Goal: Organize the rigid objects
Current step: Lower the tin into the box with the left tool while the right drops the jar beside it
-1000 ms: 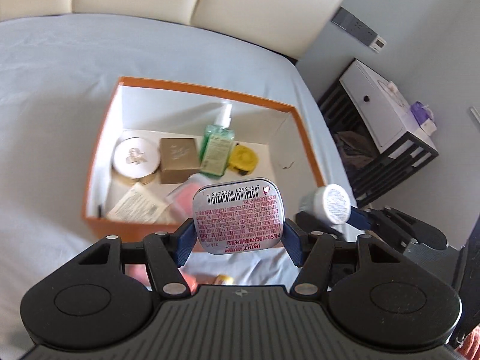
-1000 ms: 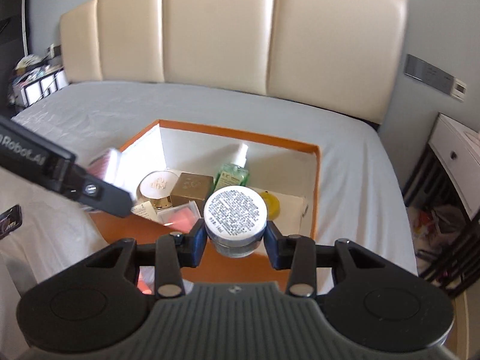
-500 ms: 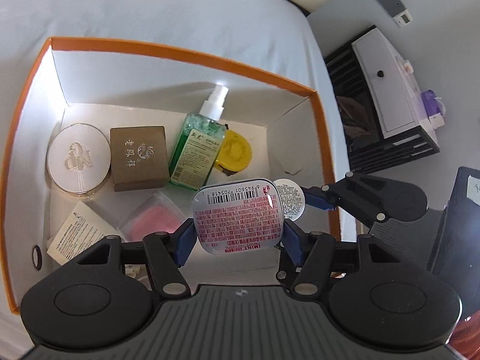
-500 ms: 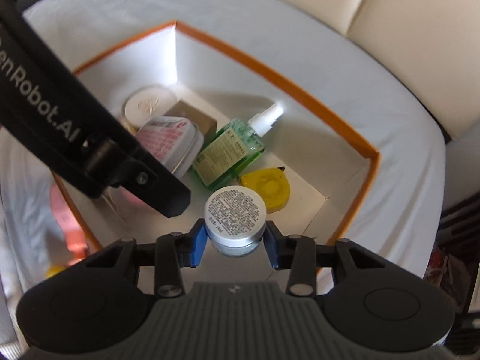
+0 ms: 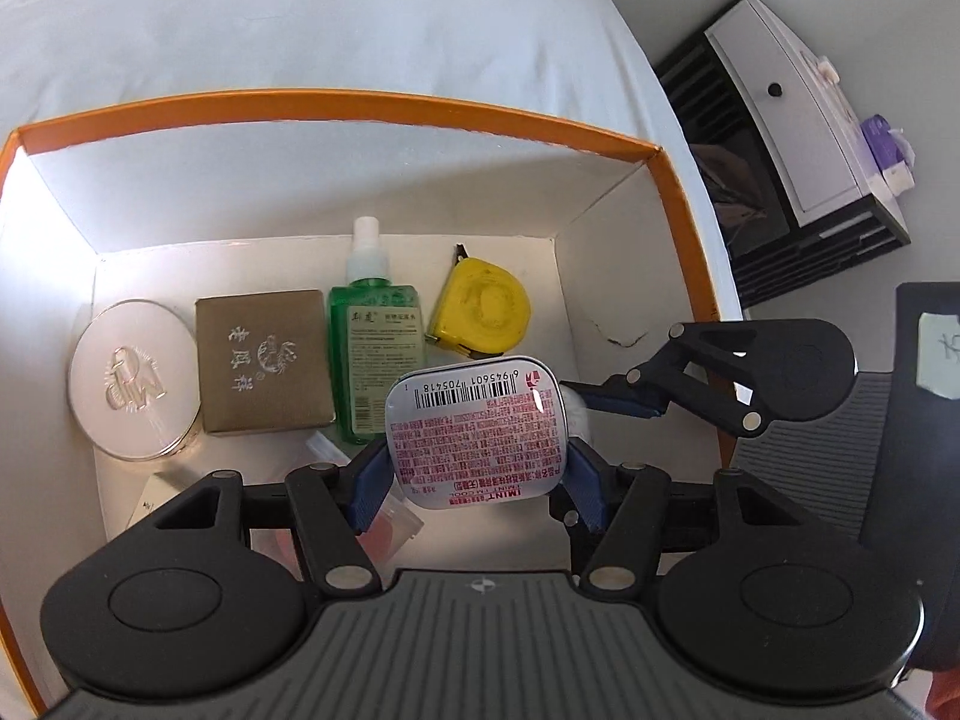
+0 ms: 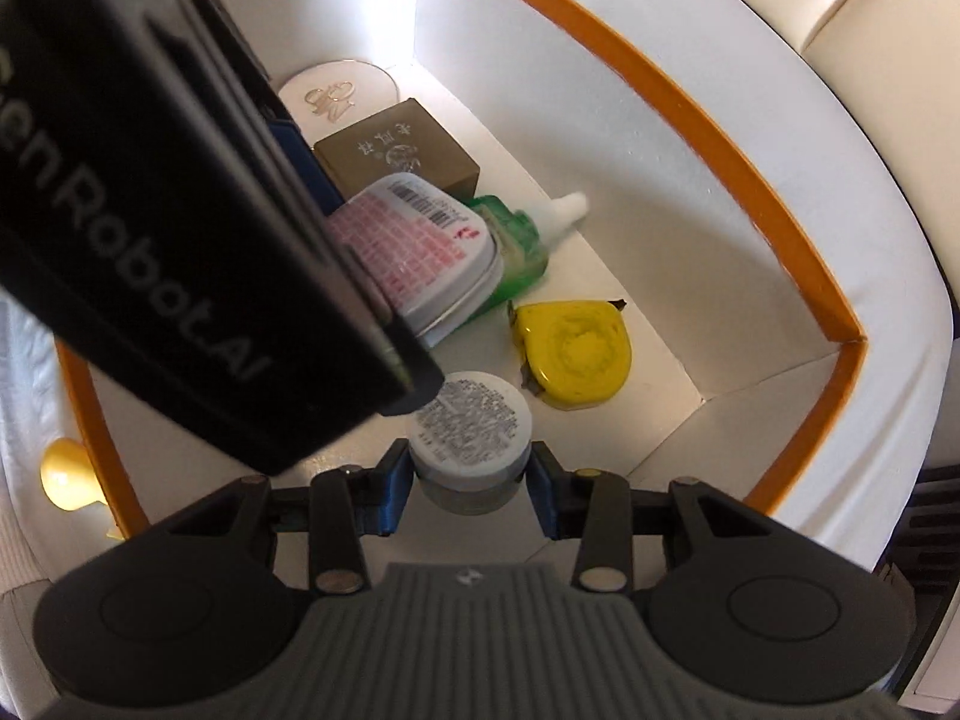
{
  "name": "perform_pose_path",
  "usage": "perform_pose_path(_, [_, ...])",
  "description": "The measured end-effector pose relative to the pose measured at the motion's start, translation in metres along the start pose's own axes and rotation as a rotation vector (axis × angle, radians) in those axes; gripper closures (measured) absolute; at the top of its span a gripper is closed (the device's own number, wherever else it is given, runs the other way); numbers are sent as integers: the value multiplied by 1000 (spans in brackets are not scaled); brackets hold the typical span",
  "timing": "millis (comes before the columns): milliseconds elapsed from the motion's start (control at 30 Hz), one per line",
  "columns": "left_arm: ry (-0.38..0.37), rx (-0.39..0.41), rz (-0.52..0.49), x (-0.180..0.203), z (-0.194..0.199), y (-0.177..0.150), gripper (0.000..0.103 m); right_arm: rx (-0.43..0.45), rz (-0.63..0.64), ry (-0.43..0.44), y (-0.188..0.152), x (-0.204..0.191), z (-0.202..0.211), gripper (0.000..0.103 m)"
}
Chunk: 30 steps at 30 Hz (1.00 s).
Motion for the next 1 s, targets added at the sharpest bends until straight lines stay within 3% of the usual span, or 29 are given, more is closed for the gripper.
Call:
perform_pose_path(267, [24,26,-144,15,3,-2,33,75,1,-47,-2,9,32,46])
perform_pose_path(500, [169,-13,-340,30,-6,-12,33,96,1,-108,-16,13,53,46])
perform_pose_path(700, [239,-114,-341,27,-21,-21,33,104,58,-127,-17,3,59,45])
perform_pose_path(1000, [209,-140,-267,22,-24,-27,28,111,72,-133,-18,-2,61,45])
Point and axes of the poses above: each gripper's, at about its wrist camera, not at the fingertips, and z roughly against the way its jaws point, x to its right, y to its top, the point moved 9 cm from there along -z, roughly the way its jaws point, and after that the axes turned 10 degrees about z, right-handed, at the moved point
